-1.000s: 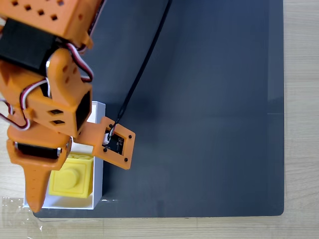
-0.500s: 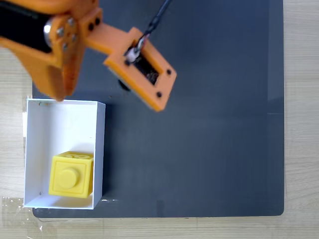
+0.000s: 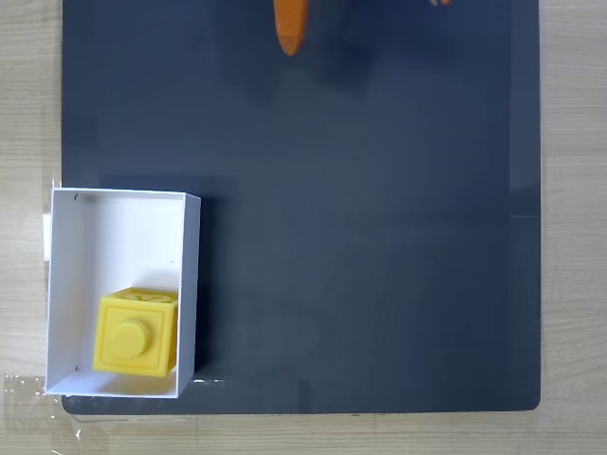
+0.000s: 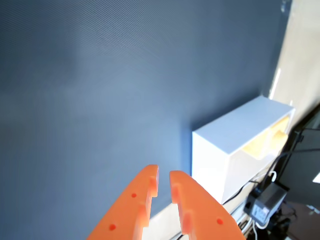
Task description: Grasp a yellow block and put it in the box
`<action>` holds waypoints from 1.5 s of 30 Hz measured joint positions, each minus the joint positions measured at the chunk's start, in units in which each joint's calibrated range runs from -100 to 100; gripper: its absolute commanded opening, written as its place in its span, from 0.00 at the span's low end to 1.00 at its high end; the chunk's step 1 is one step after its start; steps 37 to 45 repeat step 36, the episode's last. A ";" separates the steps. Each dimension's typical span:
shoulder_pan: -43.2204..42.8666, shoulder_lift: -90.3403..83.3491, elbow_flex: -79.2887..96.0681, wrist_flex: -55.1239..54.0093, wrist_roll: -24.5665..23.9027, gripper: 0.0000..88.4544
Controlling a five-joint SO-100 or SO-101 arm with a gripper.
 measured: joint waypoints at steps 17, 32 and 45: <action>-2.16 -23.68 23.58 1.90 0.00 0.03; -2.16 -23.43 23.58 1.90 0.00 0.03; -2.16 -23.43 23.58 1.90 0.00 0.03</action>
